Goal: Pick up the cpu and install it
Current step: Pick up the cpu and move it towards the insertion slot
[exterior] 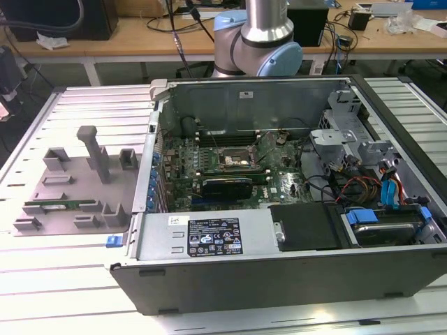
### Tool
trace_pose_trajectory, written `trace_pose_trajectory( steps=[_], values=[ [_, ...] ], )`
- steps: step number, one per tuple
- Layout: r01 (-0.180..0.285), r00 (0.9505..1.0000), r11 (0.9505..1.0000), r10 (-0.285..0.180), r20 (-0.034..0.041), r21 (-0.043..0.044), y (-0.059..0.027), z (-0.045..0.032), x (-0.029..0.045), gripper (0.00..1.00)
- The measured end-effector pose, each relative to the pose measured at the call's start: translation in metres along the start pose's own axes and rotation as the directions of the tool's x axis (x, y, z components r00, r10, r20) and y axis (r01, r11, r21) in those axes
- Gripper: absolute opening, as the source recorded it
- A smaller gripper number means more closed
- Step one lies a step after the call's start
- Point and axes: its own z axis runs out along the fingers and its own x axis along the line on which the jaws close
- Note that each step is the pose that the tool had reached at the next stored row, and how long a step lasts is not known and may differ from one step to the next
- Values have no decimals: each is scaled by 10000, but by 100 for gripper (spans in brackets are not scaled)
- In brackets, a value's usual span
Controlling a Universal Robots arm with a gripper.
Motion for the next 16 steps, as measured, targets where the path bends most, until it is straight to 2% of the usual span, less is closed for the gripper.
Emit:
trace_pose_trajectory(
  steps=[4,16],
  values=[
    [-1,10000,10000,1,-5,3,2,-4,-9,54],
    [0,10000,10000,0,-2,2,15,5,-238,54]
  ],
)
